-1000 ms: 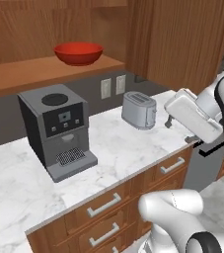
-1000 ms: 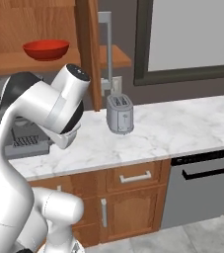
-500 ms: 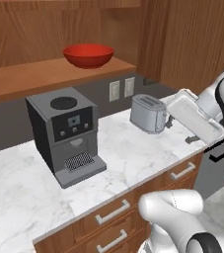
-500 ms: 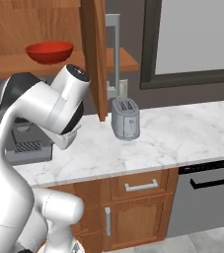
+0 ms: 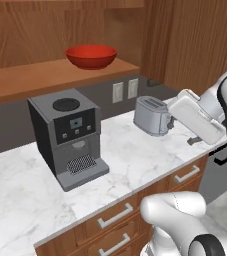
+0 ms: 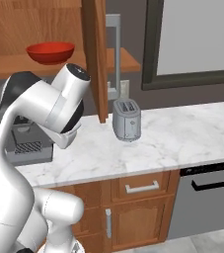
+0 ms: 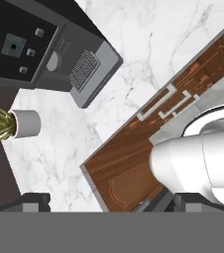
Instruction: Move the bowls from the cabinet to the plates on the dining table.
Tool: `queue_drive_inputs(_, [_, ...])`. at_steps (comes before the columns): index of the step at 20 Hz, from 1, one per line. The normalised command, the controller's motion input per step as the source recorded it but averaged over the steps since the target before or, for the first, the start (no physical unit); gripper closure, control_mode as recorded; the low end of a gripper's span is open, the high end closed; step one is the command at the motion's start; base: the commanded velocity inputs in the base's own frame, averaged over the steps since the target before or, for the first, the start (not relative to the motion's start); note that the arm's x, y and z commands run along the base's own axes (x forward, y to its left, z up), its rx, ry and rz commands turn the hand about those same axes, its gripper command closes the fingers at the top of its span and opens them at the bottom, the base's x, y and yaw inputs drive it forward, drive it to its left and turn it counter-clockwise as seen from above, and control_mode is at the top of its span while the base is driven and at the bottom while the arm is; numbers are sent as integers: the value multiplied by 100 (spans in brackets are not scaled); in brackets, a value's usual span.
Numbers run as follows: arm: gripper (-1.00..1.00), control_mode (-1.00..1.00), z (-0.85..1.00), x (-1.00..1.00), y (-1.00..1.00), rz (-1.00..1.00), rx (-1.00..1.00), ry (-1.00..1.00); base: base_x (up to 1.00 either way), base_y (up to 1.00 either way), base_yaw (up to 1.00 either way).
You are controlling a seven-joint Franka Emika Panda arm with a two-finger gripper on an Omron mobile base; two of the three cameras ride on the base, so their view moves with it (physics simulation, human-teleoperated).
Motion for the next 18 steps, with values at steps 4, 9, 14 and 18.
queue_drive_inputs(4, [-100,100,0,0,0,0,0,0,6,31,-10])
queue_drive_inputs(9, [-100,100,0,0,0,0,0,0,1,9,-21])
queue_drive_inputs(14, [-100,100,0,0,0,0,0,0,1,11,-19])
queue_drive_inputs(18, [-100,100,0,0,0,0,0,0,9,44,-1])
